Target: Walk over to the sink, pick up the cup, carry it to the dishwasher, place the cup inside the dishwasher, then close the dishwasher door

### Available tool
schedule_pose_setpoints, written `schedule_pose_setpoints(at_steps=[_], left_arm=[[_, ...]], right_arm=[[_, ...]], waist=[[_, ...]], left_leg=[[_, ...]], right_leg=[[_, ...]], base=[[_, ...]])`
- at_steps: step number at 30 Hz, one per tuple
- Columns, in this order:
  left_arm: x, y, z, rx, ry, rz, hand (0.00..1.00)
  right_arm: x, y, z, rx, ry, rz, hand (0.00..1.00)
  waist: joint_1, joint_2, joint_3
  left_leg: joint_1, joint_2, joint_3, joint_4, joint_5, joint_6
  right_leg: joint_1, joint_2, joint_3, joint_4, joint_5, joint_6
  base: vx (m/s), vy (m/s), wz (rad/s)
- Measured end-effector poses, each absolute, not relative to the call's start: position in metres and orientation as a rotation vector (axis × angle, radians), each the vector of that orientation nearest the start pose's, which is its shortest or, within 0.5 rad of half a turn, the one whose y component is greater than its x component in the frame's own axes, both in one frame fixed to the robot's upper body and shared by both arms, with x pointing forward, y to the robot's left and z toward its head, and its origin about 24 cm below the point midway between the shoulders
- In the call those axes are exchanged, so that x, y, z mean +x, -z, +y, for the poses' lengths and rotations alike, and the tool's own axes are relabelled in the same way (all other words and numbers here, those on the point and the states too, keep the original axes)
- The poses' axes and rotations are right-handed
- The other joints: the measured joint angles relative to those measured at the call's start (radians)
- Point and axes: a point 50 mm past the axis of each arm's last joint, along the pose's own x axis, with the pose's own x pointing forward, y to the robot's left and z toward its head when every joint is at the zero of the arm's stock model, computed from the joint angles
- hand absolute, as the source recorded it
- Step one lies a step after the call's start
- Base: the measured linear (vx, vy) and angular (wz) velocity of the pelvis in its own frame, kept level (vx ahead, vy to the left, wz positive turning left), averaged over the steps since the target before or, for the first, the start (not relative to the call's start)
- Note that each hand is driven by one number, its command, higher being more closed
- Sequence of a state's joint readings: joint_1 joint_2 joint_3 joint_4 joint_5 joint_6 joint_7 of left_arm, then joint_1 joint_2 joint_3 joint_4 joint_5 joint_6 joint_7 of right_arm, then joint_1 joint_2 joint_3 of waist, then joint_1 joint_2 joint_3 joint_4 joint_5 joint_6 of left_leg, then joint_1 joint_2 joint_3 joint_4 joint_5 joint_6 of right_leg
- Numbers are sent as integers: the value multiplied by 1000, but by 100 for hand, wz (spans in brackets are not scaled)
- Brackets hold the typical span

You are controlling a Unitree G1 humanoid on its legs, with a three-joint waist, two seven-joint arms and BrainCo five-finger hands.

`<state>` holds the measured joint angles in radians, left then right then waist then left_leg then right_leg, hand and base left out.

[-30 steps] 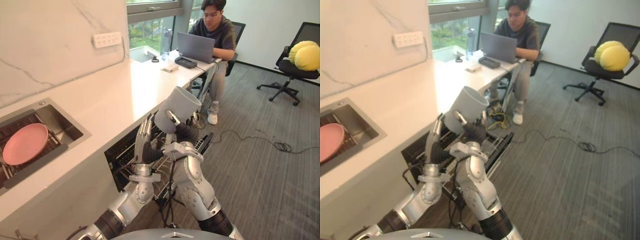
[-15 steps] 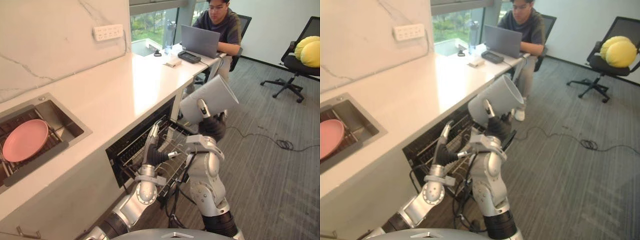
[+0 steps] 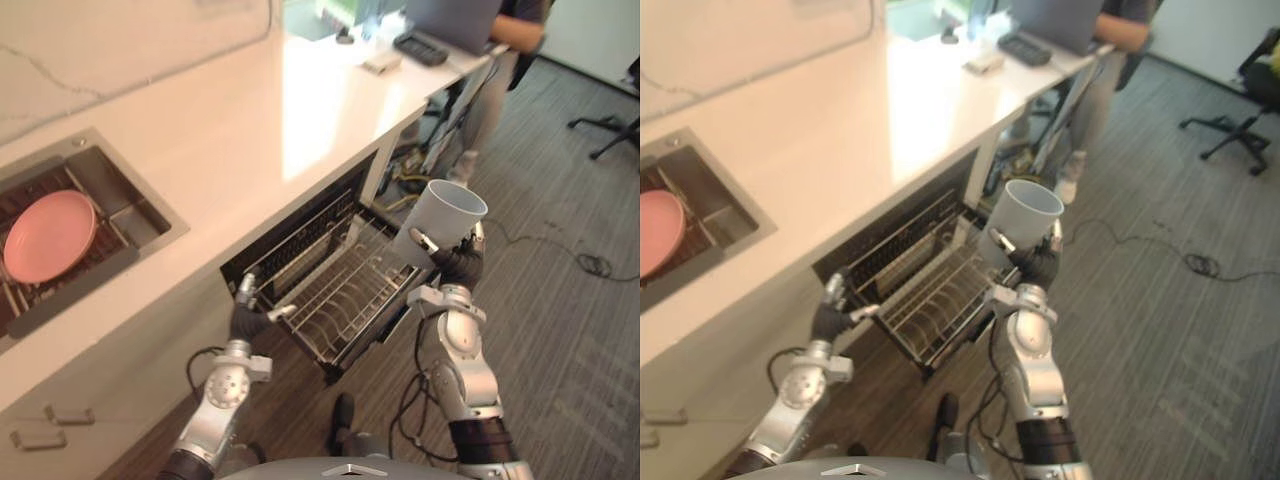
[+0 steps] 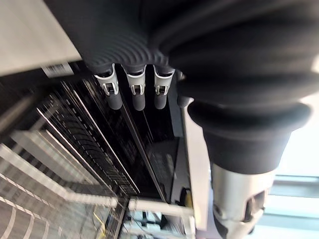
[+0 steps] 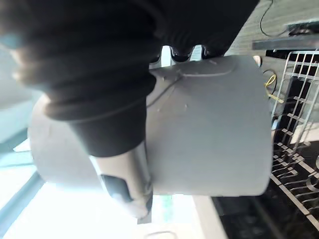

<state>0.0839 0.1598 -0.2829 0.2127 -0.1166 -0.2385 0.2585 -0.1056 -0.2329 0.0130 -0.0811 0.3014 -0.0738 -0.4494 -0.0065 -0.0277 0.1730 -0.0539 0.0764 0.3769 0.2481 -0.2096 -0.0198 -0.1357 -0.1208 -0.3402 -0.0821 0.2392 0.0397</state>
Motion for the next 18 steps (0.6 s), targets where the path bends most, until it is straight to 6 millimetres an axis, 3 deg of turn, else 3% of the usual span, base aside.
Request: schedule_pose_setpoints(at_steps=[4,6,10,18], left_arm=[[221,11,156,72,-69,97,0],[218,20,160,74,-77,141,0],[211,37,173,53,-131,236,0],[207,52,193,21,-213,320,0]], right_arm=[[287,-93,-207,0,351,-186,100],[298,-87,-211,-48,337,-138,100],[313,-80,-212,-108,299,-84,100],[347,-99,-226,-247,213,-47,100]], waist=[[18,-2,70],[41,-1,98],[58,8,143],[89,46,211]], left_leg=[[-54,-3,-24,43,-2,15],[-91,-5,-31,60,1,22],[-127,-3,-57,84,1,23],[-191,-2,-102,116,9,26]], right_leg=[[-19,-16,-2,0,16,9],[-43,-23,-2,0,26,8],[-55,-29,-10,0,28,7],[-76,-33,-56,1,34,2]], base=[[-89,19,20],[-65,5,16],[-45,-2,19],[-21,-10,15]])
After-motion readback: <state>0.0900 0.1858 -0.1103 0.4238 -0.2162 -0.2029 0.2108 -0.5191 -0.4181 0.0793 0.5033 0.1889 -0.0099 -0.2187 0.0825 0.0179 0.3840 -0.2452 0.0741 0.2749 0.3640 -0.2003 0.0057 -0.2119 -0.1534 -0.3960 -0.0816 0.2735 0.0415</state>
